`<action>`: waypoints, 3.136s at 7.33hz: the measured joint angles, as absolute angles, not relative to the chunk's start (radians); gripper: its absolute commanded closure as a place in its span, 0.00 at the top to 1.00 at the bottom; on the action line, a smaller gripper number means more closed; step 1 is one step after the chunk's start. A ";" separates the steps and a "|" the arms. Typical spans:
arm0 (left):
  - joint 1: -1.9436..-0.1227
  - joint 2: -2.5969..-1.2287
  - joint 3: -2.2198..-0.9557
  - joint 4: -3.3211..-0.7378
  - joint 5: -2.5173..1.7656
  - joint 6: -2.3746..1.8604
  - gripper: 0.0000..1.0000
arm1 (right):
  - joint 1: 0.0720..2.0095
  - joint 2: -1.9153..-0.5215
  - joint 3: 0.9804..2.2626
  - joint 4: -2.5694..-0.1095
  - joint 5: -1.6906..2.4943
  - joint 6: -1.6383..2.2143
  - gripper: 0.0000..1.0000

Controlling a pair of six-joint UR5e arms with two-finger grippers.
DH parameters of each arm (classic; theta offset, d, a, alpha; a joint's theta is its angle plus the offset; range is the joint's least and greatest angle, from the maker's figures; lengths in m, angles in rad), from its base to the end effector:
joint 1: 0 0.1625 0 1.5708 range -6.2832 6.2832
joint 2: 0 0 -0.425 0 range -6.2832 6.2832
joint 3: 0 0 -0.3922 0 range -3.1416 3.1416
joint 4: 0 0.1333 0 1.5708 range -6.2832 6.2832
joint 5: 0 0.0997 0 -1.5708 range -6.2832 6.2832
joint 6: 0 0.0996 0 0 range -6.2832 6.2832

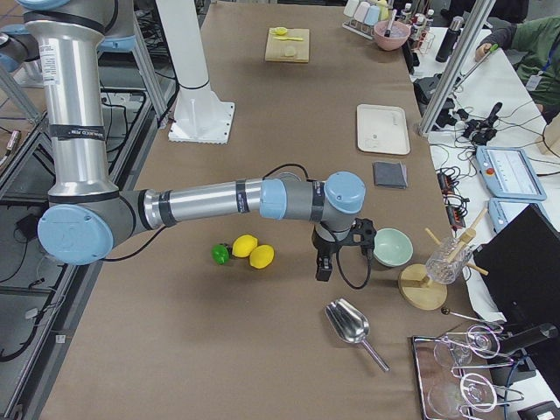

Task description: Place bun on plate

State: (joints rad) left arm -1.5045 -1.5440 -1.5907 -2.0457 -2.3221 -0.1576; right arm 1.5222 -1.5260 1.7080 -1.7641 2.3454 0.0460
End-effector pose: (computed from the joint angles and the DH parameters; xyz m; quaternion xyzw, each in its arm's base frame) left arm -0.0319 -0.5058 0.6100 0.1745 0.3787 0.0437 0.9079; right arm 0.0391 -0.5061 0.5884 -0.0231 -0.3770 0.0009 0.9259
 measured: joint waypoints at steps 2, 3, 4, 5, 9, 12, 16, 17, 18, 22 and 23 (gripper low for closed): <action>-1.506 -1.535 -1.612 -2.016 -2.323 -0.156 0.99 | 1.522 -1.525 1.708 -1.764 2.345 0.047 1.00; -1.506 -1.529 -1.626 -2.012 -2.323 -0.153 0.99 | 1.522 -1.524 1.708 -1.764 2.345 0.048 1.00; -1.506 -1.526 -1.633 -2.010 -2.322 -0.154 0.99 | 1.522 -1.524 1.712 -1.764 2.345 0.049 1.00; -1.506 -1.525 -1.638 -2.009 -2.322 -0.156 0.99 | 1.522 -1.521 1.727 -1.764 2.343 0.049 1.00; -1.505 -1.525 -1.649 -2.010 -2.324 -0.161 0.99 | 1.488 -1.486 1.742 -1.692 2.341 0.065 1.00; -1.506 -1.523 -1.651 -2.016 -2.325 -0.160 0.99 | 1.369 -1.446 1.701 -1.495 2.350 0.285 1.00; -1.506 -1.516 -1.648 -2.019 -2.326 -0.160 0.99 | 1.250 -1.404 1.416 -0.924 2.339 0.553 1.00; -1.506 -1.516 -1.648 -2.019 -2.326 -0.160 0.99 | 1.221 -1.396 1.395 -0.882 2.336 0.595 1.00; -1.506 -1.516 -1.648 -2.019 -2.326 -0.160 0.99 | 1.188 -1.393 1.397 -0.865 2.317 0.633 1.00; -1.506 -1.516 -1.647 -2.020 -2.325 -0.159 0.99 | 1.079 -1.392 1.390 -0.814 2.215 0.707 1.00; -1.506 -1.517 -1.647 -2.019 -2.325 -0.159 0.99 | 1.067 -1.393 1.386 -0.794 2.210 0.734 1.00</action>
